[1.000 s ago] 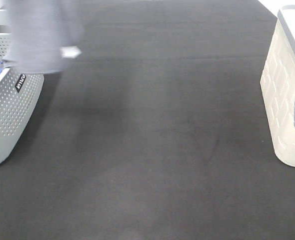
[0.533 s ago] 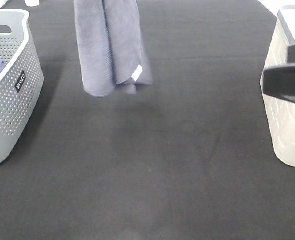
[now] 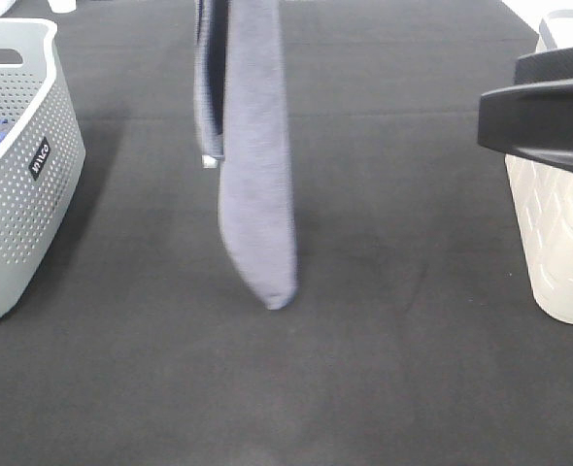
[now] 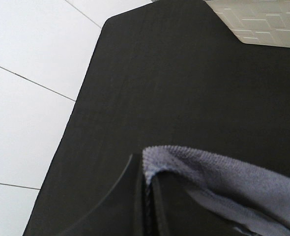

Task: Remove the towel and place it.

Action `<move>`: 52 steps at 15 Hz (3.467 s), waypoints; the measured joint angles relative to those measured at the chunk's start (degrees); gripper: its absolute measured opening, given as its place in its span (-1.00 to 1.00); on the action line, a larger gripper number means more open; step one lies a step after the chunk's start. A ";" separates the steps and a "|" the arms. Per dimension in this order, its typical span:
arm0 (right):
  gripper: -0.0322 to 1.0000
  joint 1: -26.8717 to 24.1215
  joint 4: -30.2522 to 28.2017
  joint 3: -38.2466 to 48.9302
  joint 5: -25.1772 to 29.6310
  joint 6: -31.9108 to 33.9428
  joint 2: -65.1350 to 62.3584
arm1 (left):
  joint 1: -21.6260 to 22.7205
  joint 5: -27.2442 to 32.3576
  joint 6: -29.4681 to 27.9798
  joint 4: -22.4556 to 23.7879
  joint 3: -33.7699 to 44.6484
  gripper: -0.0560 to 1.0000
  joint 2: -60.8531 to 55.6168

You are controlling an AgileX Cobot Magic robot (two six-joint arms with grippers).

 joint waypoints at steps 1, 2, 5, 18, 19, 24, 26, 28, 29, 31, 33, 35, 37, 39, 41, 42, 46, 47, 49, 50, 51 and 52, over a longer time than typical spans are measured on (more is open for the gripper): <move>0.39 1.03 0.29 0.00 -0.11 -0.17 0.34 | 0.00 0.00 0.00 -0.23 0.00 -0.89 0.00; 0.39 3.84 0.74 0.00 -0.74 -0.63 1.38 | 0.00 -0.06 0.00 -0.23 0.00 -0.89 0.00; 0.39 12.72 3.09 0.00 -7.28 -3.27 5.84 | 0.00 -0.11 0.00 -0.34 0.00 -0.89 0.00; 0.39 31.80 20.11 -7.68 -24.24 -28.42 32.14 | 0.00 1.83 -0.17 -2.18 0.00 -0.89 0.00; 0.39 31.80 20.11 -8.59 -24.92 -28.42 33.12 | 0.00 2.12 -0.17 -1.72 0.00 -0.89 0.00; 0.39 31.86 20.11 -14.95 -25.44 -29.85 40.16 | 0.00 2.75 -0.17 -1.38 0.00 -0.89 0.00; 0.39 31.86 20.11 -17.13 -24.47 -29.85 42.63 | 0.00 2.75 -0.11 -1.38 0.00 -0.89 0.00; 0.39 31.86 20.05 -18.22 -24.06 -29.91 43.66 | 0.00 2.75 -0.11 -1.38 0.00 -0.89 0.00; 0.39 31.86 20.11 -18.45 -24.41 -29.97 43.89 | 0.00 2.75 -0.11 -1.38 0.00 -0.89 0.00; 0.39 31.86 20.11 -18.45 -25.15 -29.97 44.06 | 0.00 2.75 0.00 -1.38 0.00 -0.89 0.00; 0.39 31.86 20.11 -18.45 -24.24 -28.76 44.06 | 0.00 2.75 0.00 -1.15 0.00 -0.89 0.00; 0.39 31.86 16.96 -18.45 -23.89 -23.38 44.06 | 0.00 2.75 0.00 -0.63 0.00 -0.89 0.00; 0.39 31.86 12.20 -18.45 -24.29 -17.02 44.06 | 0.00 2.75 0.00 -0.29 0.00 -0.89 0.00; 0.39 31.86 10.66 -18.45 -24.58 -14.67 44.06 | 0.00 2.75 0.00 -0.23 0.00 -0.89 0.00; 0.39 31.86 10.66 -18.45 -27.44 -14.44 44.06 | 0.00 2.75 0.00 -0.23 0.00 -0.89 0.00; 0.39 31.86 11.06 -18.45 -29.28 -14.67 44.06 | 0.00 2.75 0.00 -0.23 0.00 -0.89 0.00; 0.39 31.86 16.90 -18.45 -31.91 -21.49 44.06 | 0.00 3.95 0.00 -0.23 0.00 -0.89 0.00; 0.39 31.86 17.76 -18.45 -32.09 -22.40 44.06 | 0.00 4.07 0.00 -0.23 0.00 -0.89 0.00; 0.39 31.86 19.82 -18.45 -32.09 -27.56 44.63 | 0.00 4.18 0.00 -0.29 0.00 -0.89 0.00; 0.39 31.86 20.11 -18.56 -31.46 -29.05 45.32 | 0.00 4.18 0.00 -0.29 0.00 -0.89 0.00; 0.39 31.86 20.11 -19.37 -31.00 -29.85 46.24 | 0.00 4.18 0.00 -0.40 0.00 -0.89 0.00; 0.38 31.86 20.11 -20.45 -30.48 -29.91 47.38 | 0.00 4.18 0.00 -0.69 0.00 -0.89 0.00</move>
